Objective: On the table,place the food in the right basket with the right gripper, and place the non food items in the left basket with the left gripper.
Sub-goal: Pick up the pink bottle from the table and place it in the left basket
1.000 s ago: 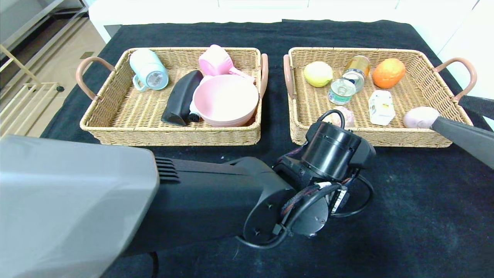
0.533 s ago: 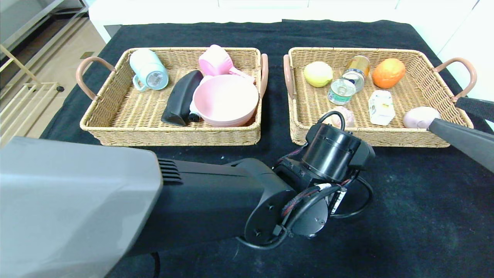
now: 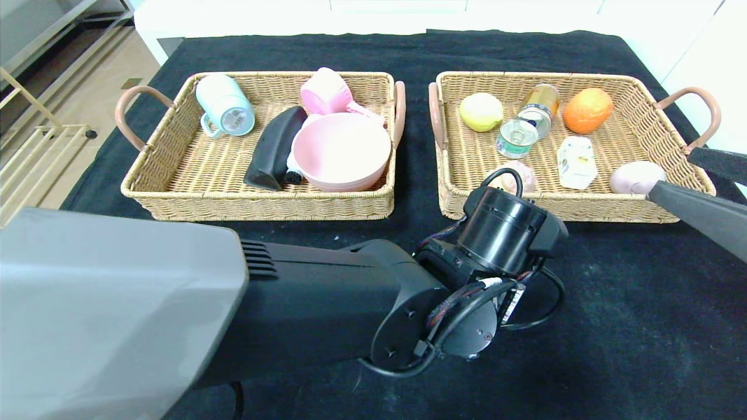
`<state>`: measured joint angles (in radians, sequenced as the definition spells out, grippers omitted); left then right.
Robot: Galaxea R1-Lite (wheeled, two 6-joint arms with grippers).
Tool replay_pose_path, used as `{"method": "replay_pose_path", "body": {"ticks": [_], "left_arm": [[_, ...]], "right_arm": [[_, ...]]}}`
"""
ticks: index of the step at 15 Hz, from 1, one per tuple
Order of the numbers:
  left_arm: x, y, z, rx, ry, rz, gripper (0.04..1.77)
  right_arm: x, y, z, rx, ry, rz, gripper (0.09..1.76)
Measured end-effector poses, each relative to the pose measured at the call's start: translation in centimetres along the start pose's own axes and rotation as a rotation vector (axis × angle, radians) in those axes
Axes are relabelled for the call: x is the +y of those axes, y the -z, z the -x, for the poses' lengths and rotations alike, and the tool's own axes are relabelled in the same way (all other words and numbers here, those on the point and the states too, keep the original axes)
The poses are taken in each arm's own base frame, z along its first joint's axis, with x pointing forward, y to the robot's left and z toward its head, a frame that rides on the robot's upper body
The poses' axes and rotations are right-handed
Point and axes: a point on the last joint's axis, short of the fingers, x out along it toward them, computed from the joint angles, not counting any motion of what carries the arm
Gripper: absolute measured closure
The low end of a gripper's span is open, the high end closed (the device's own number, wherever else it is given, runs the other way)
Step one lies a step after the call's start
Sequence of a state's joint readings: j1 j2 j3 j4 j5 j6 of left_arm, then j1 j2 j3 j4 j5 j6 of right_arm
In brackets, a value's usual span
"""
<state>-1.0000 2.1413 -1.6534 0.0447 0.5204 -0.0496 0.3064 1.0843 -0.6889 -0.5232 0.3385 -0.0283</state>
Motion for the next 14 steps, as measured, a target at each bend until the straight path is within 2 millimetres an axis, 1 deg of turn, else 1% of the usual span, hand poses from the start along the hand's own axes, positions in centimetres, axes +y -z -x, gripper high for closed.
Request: {"method": "replay_pose_path", "body": {"ticks": [3,7,9,12,14], "left_arm": [[0.4,-0.7,0.9,-0.02,0.005,0.008,0.95],[1.1,-1.6,2.7,-0.049,0.028,0.021,0.95],[1.6,-2.1,3.6,-0.066,0.038,0.03,0.95],[2.7,-3.1,5.2,-0.097,0.035,0.046,0.95],[3.9,-4.0,6.5,-0.126,0.026,0.066,0.95]], "right_arm": [[0.2,0.1,0.5,0.046,-0.004,-0.016,0.14],[0.6,-0.8,1.5,0.018,-0.031,-0.007,0.14],[0.6,-0.9,1.7,0.01,-0.03,-0.004,0.14],[0.6,-0.8,1.7,0.015,-0.029,-0.006,0.14],[0.6,-0.5,1.4,0.027,-0.03,-0.009,0.14]]}}
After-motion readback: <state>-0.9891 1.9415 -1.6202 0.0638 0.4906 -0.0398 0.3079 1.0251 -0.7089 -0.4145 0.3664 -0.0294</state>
